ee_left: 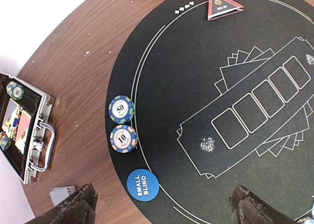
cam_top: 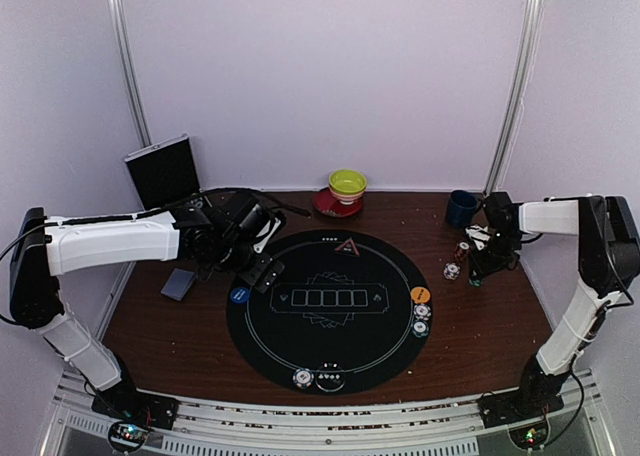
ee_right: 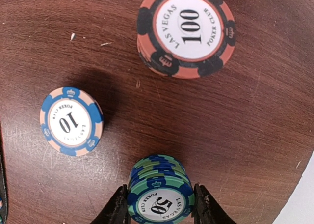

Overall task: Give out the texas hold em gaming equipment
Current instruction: Pick up the pile of poker chips from the pile of poker chips, then place the poker chips pile in the dealer area, then pick up the pile of poker chips from the pile of poker chips, then place the poker chips pile in the community card area.

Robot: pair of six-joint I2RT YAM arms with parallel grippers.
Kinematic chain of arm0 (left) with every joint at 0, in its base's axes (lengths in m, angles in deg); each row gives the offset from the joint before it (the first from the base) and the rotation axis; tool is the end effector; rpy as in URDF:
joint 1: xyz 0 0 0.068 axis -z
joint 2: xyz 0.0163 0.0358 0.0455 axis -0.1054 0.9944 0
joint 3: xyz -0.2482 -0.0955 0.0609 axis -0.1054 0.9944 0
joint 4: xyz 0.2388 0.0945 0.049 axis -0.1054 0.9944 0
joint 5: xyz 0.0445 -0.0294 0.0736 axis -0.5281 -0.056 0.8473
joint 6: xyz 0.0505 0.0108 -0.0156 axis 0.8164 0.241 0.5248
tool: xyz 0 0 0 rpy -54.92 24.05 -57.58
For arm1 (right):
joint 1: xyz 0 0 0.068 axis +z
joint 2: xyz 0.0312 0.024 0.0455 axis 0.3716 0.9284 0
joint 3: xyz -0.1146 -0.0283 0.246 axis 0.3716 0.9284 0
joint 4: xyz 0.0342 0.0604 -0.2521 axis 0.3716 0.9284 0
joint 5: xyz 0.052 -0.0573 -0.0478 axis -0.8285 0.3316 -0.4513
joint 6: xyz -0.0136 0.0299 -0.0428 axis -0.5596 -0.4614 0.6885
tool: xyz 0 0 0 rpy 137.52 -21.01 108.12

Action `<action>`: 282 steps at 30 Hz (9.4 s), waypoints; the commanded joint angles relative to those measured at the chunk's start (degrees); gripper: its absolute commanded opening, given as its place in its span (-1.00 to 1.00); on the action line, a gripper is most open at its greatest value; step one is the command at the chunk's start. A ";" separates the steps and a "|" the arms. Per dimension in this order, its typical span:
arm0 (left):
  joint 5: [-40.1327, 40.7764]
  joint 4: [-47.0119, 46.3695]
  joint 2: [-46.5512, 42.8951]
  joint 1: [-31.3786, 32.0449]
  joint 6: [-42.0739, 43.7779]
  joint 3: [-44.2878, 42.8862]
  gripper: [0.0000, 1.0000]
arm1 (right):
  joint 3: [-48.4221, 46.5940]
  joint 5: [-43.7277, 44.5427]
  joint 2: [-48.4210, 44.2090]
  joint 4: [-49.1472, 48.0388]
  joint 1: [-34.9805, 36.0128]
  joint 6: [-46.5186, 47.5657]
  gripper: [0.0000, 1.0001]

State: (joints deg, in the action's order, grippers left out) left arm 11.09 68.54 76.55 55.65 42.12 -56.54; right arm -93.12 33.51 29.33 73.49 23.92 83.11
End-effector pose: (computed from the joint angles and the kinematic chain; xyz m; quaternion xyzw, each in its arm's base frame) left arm 0.2218 -0.2421 0.2493 0.2426 0.9127 -0.0083 0.3288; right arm 0.3192 0.0154 0.1673 -0.1546 0.9753 0.0348 0.1536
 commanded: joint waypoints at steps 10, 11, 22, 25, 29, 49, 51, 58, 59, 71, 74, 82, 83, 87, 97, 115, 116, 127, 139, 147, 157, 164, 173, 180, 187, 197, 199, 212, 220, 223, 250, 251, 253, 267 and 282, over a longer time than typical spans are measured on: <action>0.88 -2.16 -1.71 -1.12 -0.29 0.18 0.96 | -2.16 1.23 -11.44 1.41 9.01 -0.75 -0.27; 1.02 -2.18 -1.99 -1.64 -0.47 0.26 0.96 | -3.15 1.86 -11.62 1.95 10.89 -0.84 -0.27; 2.86 -1.70 -5.71 -7.76 -3.24 0.36 0.96 | -21.24 5.11 -2.74 8.41 38.24 -1.32 -0.26; 2.79 -1.91 -8.08 -9.33 -3.53 0.36 0.96 | -25.45 4.71 1.29 9.40 46.08 -0.50 -0.25; 4.42 -2.07 -11.47 -10.46 -3.88 0.48 0.96 | -30.78 4.08 8.48 10.22 54.48 0.37 -0.24; 3.92 -3.67 -15.09 -14.25 -4.02 1.41 0.96 | -41.81 0.80 26.84 8.82 71.08 -1.51 -0.23; 3.53 -3.74 -14.63 -14.47 -3.97 1.37 0.96 | -41.74 -0.36 26.90 8.90 72.05 -1.38 -0.22; 2.80 -3.94 -14.26 -15.00 -3.89 1.47 0.96 | -41.26 -2.11 27.60 8.83 73.70 -1.29 -0.20; 2.72 -3.93 -14.20 -15.03 -3.89 1.50 0.96 | -41.25 -2.40 27.70 8.69 73.70 -1.27 -0.20; 2.05 -4.12 -13.95 -15.26 -3.78 1.50 0.96 | -41.53 -2.10 29.02 8.10 74.38 -1.38 -0.20; 1.88 -4.11 -13.86 -15.36 -3.71 1.50 0.96 | -41.41 -1.73 29.37 7.65 74.37 -1.20 -0.19; 1.61 -4.20 -13.64 -15.49 -3.63 1.50 0.96 | -41.43 -0.92 29.84 6.84 74.37 -1.33 -0.18; 1.49 -4.16 -13.60 -15.48 -3.62 1.50 0.96 | -41.34 -0.74 29.84 6.77 74.40 -1.30 -0.17; 1.30 -4.20 -13.63 -15.55 -3.62 1.50 0.96 | -41.16 -0.34 30.31 6.61 74.36 -1.20 -0.14; 0.66 -4.29 -13.50 -15.51 -3.27 1.50 0.96 | -41.42 -0.46 30.76 7.66 74.43 -0.45 -0.05; 0.10 -4.38 -12.91 -15.65 -3.10 1.59 0.96 | -40.96 8.33 17.78 9.27 73.18 0.57 0.79; -0.01 -4.38 -12.62 -15.67 -3.09 1.59 0.96 | -40.44 9.35 16.72 9.39 72.46 0.56 0.81; -3.39 -4.40 -10.66 -15.64 -2.62 1.67 0.96 | -32.47 10.45 2.94 6.70 51.55 -0.52 1.00; -14.69 -6.26 -10.32 -15.50 -3.33 2.89 0.96 | -24.67 7.15 -1.23 4.63 17.78 -6.66 1.00; -16.70 -3.56 -8.84 -11.09 -5.56 4.80 0.96 | -19.86 7.54 -0.43 1.56 7.21 -8.62 0.98; -17.57 -6.25 -10.47 -10.77 -2.27 9.76 0.96 | -16.97 7.31 1.84 0.06 4.08 -8.36 0.89; -17.81 -6.83 -12.79 -10.83 -2.38 10.62 0.96 | -16.77 4.96 4.79 1.18 2.29 -7.53 0.79; -16.92 -7.02 -12.90 -10.80 -3.01 11.07 0.96 | -17.54 2.61 8.40 0.29 2.25 -7.75 0.73; -15.40 -7.02 -13.79 -10.82 -3.01 10.96 0.95 | -18.40 2.88 10.59 -0.24 2.25 -7.96 0.70; -15.18 -6.93 -13.75 -10.76 -2.92 10.78 0.96 | -19.33 3.44 13.04 -0.11 2.22 -8.35 0.61; -14.65 -6.93 -14.21 -10.79 -2.92 10.79 0.96 | -19.27 3.52 12.53 -0.84 1.98 -8.85 0.43; -14.61 -6.91 -14.21 -10.77 -2.96 10.79 0.96 | -19.27 3.41 12.45 -0.84 1.94 -8.85 0.39; -14.22 -6.93 -14.30 -10.77 -2.92 10.75 0.96 | -19.18 3.09 12.26 -0.95 1.75 -8.72 0.14; -14.12 -6.93 -14.34 -10.84 -2.92 10.79 0.96 | -19.18 3.10 12.13 -0.95 1.76 -8.76 -0.05; -14.03 -6.91 -14.26 -10.79 -2.92 10.81 0.96 | -19.18 2.97 12.09 -0.97 1.76 -8.77 -0.10; -12.87 -6.93 -14.53 -10.91 -3.01 10.69 0.96 | -18.04 1.83 4.14 -2.15 4.66 -7.08 -0.23; -12.76 -6.93 -14.68 -11.05 -3.07 10.70 0.96 | -18.15 1.66 3.18 -2.11 5.99 -6.95 -0.23; -12.64 -6.92 -15.18 -11.69 -3.09 10.81 0.96 | -18.62 1.32 1.72 -1.84 9.23 -6.79 -0.23; -11.07 -6.84 -16.32 -17.14 -3.27 11.06 0.96 | -38.88 1.73 17.93 7.11 36.08 -6.41 -0.25; -10.53 -6.71 -17.29 -18.27 -3.40 11.07 0.96 | -64.39 3.58 42.47 14.16 52.27 -5.56 -0.25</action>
State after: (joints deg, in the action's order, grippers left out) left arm -0.02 63.78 60.73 37.86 38.86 -45.83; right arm -152.42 35.31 70.25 85.51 75.04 77.19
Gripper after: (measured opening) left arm 0.978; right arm 0.404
